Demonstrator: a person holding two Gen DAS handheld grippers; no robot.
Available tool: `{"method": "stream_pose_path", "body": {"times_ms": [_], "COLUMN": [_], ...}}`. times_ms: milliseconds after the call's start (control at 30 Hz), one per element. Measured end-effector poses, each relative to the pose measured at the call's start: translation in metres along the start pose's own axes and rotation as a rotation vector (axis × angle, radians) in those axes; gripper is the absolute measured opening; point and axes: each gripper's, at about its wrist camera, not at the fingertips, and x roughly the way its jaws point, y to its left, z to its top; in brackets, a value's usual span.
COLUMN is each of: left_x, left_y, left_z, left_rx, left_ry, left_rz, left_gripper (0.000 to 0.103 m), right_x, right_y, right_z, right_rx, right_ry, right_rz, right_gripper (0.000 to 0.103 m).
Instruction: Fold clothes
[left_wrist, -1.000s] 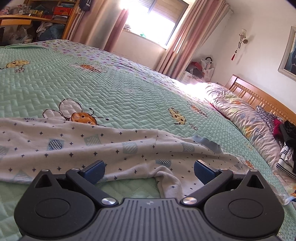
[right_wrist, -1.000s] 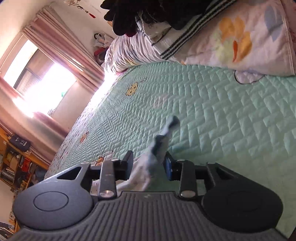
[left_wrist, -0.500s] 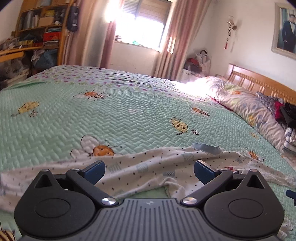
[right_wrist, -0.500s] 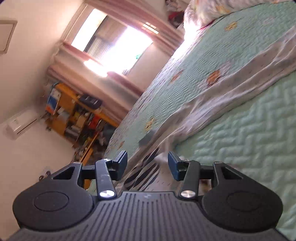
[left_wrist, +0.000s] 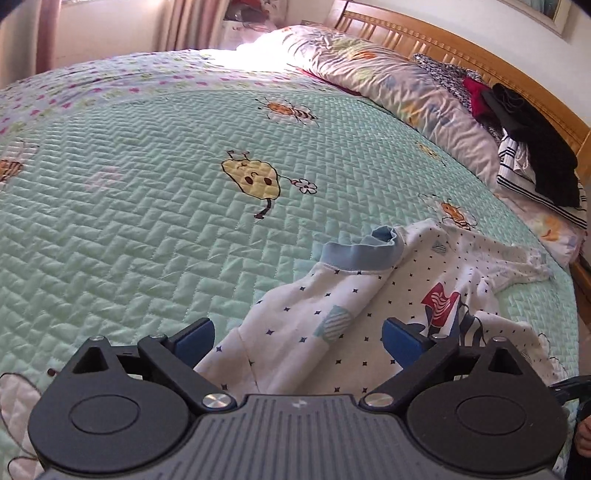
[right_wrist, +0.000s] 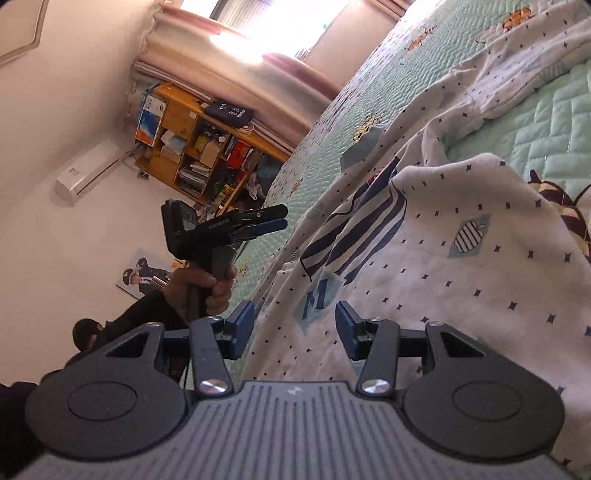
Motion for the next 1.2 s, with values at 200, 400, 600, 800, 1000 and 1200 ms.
{"method": "stream_pose_path", "body": {"times_ms": [200,400,600,800,1000,1200], "left_x": [0.026,0.021,0.038,0.027,0.031,0.019], "left_y": [0.008,0.026,0.044,0.064,0.05,0.048], "left_z": [0.005,0.01,0.01,-0.003,-0.002,0.002], "left_rx": [0.053,-0.016,-0.117,-0.232,-0.197,-0.178], "left_ry": [0.124,0.089,0.144,0.07,0.08,-0.019], "left_rz": [-0.037,-0.069,-0.123,-0.113,-0.079,0.096], "left_gripper": [0.098,0.1,0.096,0.041,0.014,0.005], "right_x": [0.001,-0.001,0.001,0.001,0.003,0.005], "right_y": [-0.02,-0.027,-0.026,-0.032,-0.035,-0.035], "right_z": [0.005,0.003,0.0,0.0,0.001,0.002], "right_rx": [0.175,0.237,0.229,0.281,0.298,0.302], "right_ry": [0.007,-0.012,-0.007,-0.016,-0.017,-0.017], "right_rz": [0.084,0.095,0.078,0.09,0.095,0.097], "right_gripper": [0.066,0.066,0.066,0.066,0.066,0.066]}}
